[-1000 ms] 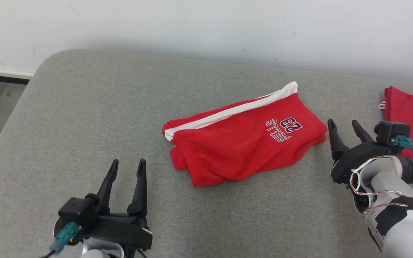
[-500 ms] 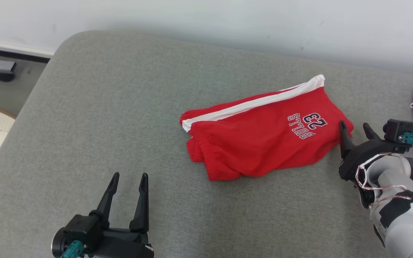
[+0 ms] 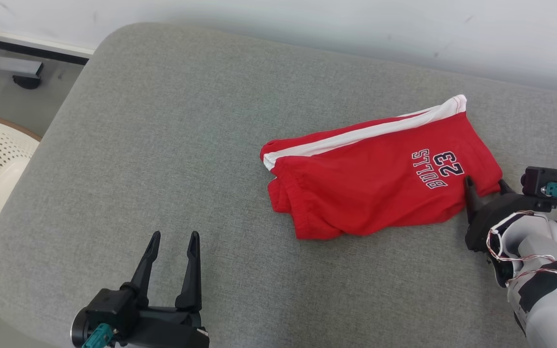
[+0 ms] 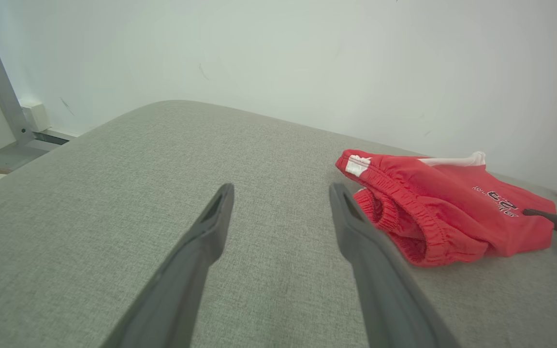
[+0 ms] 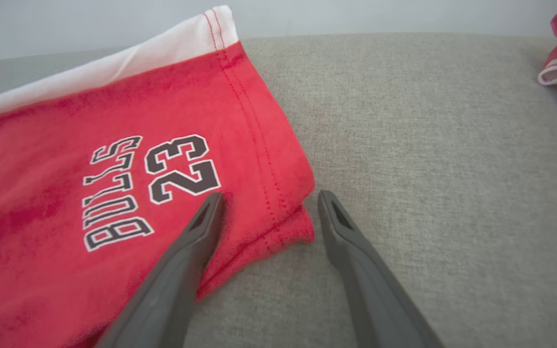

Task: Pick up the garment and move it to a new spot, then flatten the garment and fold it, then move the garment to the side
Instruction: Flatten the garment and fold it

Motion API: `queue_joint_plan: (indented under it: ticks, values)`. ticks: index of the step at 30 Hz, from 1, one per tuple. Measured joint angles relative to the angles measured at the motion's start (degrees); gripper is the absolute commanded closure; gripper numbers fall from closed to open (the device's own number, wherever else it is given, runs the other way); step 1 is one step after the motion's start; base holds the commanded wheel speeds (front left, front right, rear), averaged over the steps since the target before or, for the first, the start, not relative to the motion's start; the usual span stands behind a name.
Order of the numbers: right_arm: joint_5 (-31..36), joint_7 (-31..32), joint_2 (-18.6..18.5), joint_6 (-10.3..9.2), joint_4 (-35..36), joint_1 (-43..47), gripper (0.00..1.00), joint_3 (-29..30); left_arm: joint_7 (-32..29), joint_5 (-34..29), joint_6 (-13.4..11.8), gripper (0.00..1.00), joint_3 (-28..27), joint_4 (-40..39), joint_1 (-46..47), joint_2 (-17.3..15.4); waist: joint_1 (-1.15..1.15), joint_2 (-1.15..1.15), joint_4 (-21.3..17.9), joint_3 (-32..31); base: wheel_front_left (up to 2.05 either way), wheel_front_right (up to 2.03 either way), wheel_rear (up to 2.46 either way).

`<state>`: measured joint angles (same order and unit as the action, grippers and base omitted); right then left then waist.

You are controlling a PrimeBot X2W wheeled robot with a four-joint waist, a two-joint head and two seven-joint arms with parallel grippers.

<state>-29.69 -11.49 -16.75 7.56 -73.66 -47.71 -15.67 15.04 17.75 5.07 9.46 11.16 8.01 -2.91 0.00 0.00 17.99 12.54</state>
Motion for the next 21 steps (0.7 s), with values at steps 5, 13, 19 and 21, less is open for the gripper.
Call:
queue_joint_plan:
  ticks: [5, 13, 19, 21]
  values:
    - [2.5, 1.4, 0.8, -0.01, 0.1, 0.6, 1.0, 1.8, 0.0, 0.1, 0.0, 0.0, 0.0, 0.2, 0.1, 0.0, 0.0, 0.0, -0.6, -0.3, 0.0, 0.0, 0.0]
    - [3.4, -1.3, 4.1, -0.01, -0.1, 2.6, 1.0, 3.7, 0.0, -0.1, 0.0, 0.0, -0.9, 1.7, -0.5, 0.0, 0.0, 0.0, -1.3, -2.6, 0.0, 0.0, 0.0]
    - [0.5, -2.8, 6.7, -0.01, 3.7, 7.8, 1.0, 2.9, 0.0, -1.6, 0.5, 0.0, -3.1, 3.2, -4.3, 0.0, 0.0, 0.0, -2.2, -6.3, 0.0, 0.0, 0.0]
    - [-0.8, -3.2, 6.8, 0.0, 6.0, 10.4, 1.0, 2.2, 0.0, -2.2, 0.8, 0.0, -3.7, 3.6, -5.6, 0.0, -0.01, 0.0, -2.6, -7.8, 0.0, 0.0, 0.0]
